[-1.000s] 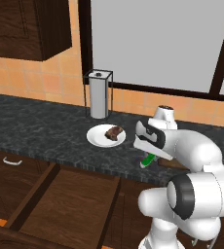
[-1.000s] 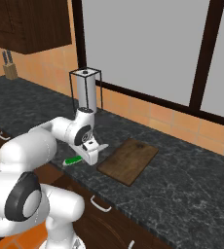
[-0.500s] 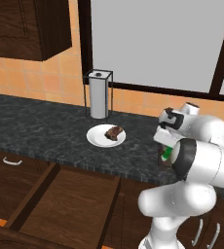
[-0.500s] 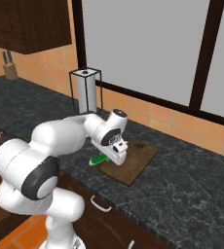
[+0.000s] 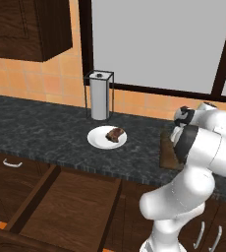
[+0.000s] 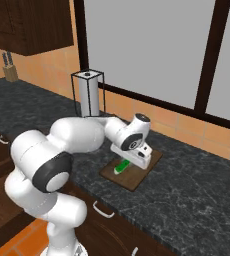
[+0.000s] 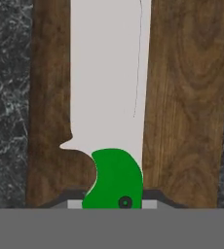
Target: Pick up the knife from the drawer and place it on the cutting board. Then place the meat from the plate to the cutting board.
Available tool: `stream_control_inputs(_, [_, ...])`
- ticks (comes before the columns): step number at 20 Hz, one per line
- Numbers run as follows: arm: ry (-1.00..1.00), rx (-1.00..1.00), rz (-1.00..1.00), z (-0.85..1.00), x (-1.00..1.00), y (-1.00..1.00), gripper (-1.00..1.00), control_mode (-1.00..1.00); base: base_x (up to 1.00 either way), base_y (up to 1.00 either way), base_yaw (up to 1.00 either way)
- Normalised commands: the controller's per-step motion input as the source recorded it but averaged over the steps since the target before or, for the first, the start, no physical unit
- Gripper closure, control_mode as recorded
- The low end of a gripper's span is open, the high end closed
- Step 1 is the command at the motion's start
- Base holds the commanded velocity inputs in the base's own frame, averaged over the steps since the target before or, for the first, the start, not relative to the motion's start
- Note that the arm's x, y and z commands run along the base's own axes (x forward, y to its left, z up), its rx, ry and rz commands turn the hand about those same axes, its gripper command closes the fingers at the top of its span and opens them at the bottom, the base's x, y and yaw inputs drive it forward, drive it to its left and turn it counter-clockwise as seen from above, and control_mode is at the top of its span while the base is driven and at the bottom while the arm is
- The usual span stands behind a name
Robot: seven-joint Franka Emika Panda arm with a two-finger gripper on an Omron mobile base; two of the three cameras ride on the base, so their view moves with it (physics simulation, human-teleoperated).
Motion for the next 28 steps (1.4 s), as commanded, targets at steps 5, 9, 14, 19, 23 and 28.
stream_control_inputs(5, [-0.08, -0.05, 0.01, -0.30, 0.32, -0.18, 1.00, -1.00, 0.00, 0.00, 0.00])
stream_control_inputs(9, [-0.18, -0.08, 0.00, -0.66, 0.52, 0.10, 1.00, -1.00, 0.00, 0.00, 0.00])
stream_control_inputs(14, [-0.07, -0.02, 0.00, -0.25, 0.36, 0.00, -1.00, -1.00, 0.00, 0.00, 0.00])
stream_control_inputs(19, [-0.17, 0.00, 0.04, 0.22, -0.29, 0.00, -1.00, -1.00, 0.00, 0.00, 0.00])
stream_control_inputs(23, [-0.26, -0.04, 0.01, 0.42, -0.56, 0.02, -1.00, -1.00, 0.00, 0.00, 0.00])
stream_control_inputs(28, [-0.21, -0.05, 0.01, 0.55, -0.21, 0.49, -1.00, -1.00, 0.00, 0.00, 0.00])
